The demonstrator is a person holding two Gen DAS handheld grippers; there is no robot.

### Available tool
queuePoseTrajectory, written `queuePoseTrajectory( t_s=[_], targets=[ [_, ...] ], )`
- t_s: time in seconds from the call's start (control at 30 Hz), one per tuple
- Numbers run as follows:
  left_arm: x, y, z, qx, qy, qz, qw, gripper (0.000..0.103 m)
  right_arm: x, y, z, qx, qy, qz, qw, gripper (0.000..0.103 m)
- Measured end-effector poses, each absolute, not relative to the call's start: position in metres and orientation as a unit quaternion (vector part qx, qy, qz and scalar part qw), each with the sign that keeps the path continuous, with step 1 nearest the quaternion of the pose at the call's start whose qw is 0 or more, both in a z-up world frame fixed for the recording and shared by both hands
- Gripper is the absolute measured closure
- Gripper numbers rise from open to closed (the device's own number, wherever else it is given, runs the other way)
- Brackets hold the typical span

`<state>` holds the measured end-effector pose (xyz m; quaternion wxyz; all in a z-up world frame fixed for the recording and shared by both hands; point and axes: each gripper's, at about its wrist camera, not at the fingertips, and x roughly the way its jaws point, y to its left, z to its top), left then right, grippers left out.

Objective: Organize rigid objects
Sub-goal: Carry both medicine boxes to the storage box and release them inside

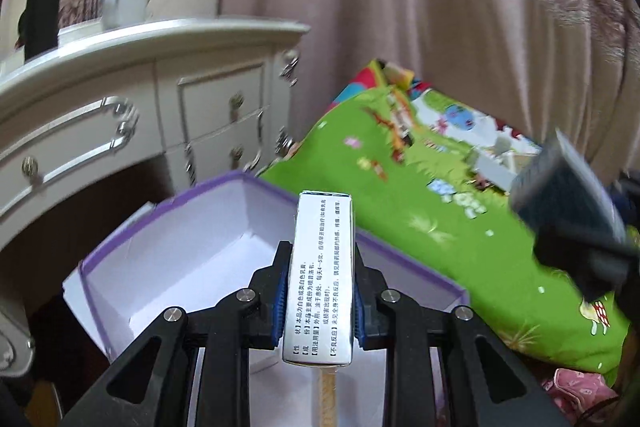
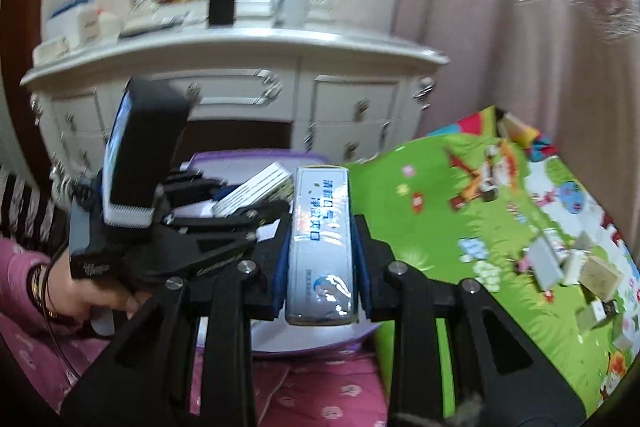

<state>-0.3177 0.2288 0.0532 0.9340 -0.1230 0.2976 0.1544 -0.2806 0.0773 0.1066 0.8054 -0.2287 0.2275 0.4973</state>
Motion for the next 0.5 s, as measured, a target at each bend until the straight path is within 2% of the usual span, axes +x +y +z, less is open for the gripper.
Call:
queuePoseTrajectory(
  t_s=[0.4, 0.43, 0.47, 0.5],
  targets=[
    [-0.324, 0.282, 0.011, -0.164, 0.382, 0.242, 0.877, 0.074, -0.302, 0.125, 0.043, -0.307, 0.274, 0.554, 0.724, 0.071],
    [-0.324, 0.286, 0.007, -0.168, 0.391, 0.254, 0.868, 0.066, -0.303, 0.125, 0.039, -0.305, 0.279, 0.561, 0.717, 0.07],
    [-0.324, 0.289, 0.004, -0.169, 0.401, 0.268, 0.859, 0.047, -0.303, 0.125, 0.037, -0.304, 0.28, 0.564, 0.715, 0.069],
    [-0.323, 0.292, 0.001, -0.169, 0.41, 0.286, 0.849, 0.035, -0.302, 0.123, 0.035, -0.301, 0.285, 0.566, 0.713, 0.065]
  ],
)
